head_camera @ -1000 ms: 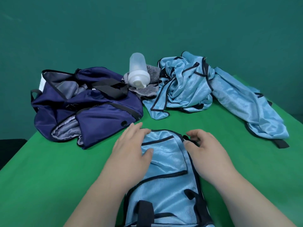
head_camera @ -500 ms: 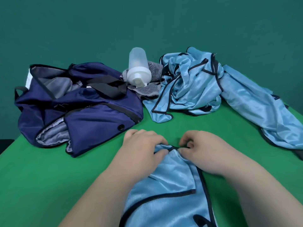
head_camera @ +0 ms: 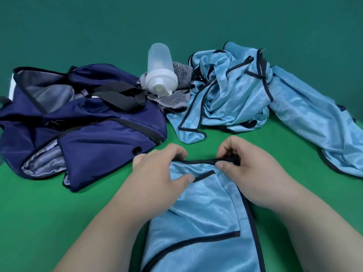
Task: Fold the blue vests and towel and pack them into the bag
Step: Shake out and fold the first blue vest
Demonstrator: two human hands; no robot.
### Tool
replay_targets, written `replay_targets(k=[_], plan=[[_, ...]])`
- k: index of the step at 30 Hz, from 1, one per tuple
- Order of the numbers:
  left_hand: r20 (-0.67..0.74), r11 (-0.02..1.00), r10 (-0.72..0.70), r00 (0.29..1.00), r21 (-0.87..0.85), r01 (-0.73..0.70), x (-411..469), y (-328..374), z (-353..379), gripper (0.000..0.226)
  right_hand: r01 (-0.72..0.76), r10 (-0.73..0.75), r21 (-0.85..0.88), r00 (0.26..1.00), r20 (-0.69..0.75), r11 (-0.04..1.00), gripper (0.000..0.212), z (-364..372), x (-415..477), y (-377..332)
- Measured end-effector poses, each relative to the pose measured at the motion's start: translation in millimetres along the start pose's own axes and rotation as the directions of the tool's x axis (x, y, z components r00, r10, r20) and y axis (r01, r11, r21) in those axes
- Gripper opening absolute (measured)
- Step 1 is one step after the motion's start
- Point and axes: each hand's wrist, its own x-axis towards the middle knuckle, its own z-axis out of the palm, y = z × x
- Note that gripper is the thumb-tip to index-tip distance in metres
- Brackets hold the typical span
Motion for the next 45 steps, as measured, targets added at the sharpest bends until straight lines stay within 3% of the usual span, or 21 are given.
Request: replay_targets(k=[5,9,15,20,23,27,31,35,42,45], plan=[[0.002,0.997,-0.016,1.000,-0.076,0.016,-1.5,-3.8,-7.1,0.011,-0.003,0.003,0.012,1.000,-0.030,1.000,0.026,-0.1,-0.4,1.7],[0.023,0.990,-0.031,0.999,-0.135,0.034,1.2,-5.5,-5.8,0.017,0.042,-0.041,0.006,0.999,-0.035,0.999,0.036,0.4,-0.8,-1.6],[-0.020,0.996,-0.049,0.999,-0.073,0.047,10.5,-10.7,2.1,0.064,0.078,-0.080,-0.056,0.996,-0.031,0.995,0.045,4.7,1.6,3.2],[-0.076,0.993,-0.066,0.995,-0.106,0.058,11.0,-15.5,0.8,0.049,0.041,-0.039,-0.150,0.999,0.018,0.988,0.031,5.6,4.2,3.4],[-0.107,0.981,-0.040,0.993,-0.192,0.019,7.1,-16.2,-7.5,0.044,0.057,-0.055,-0.137,0.998,0.023,0.989,0.011,2.9,1.6,-0.8],[-0.084,0.993,-0.006,0.996,-0.119,-0.004,0.5,-22.1,-19.3,0.036,0.067,-0.046,-0.229,0.994,0.095,0.971,0.018,5.5,-0.2,-4.8],[0.019,0.998,0.020,1.000,0.057,-0.021,-4.2,-25.6,-21.5,0.017,0.054,-0.042,-0.203,0.997,0.063,0.978,0.017,5.8,-0.6,-4.7],[-0.002,0.994,0.020,1.000,0.107,-0.020,-4.0,-27.2,-20.5,0.012,0.056,-0.053,-0.176,0.998,0.020,0.983,0.017,8.5,-0.4,-2.8],[-0.114,0.999,0.003,0.993,-0.035,-0.007,0.2,-19.1,-20.7,0.016,0.041,-0.048,-0.156,0.998,-0.038,0.987,0.021,9.7,-0.4,-0.3],[-0.165,0.999,0.035,0.986,0.002,-0.035,6.0,-13.2,-15.9,0.019,0.026,-0.036,-0.133,0.997,-0.073,0.991,0.021,8.7,-0.7,-0.1]])
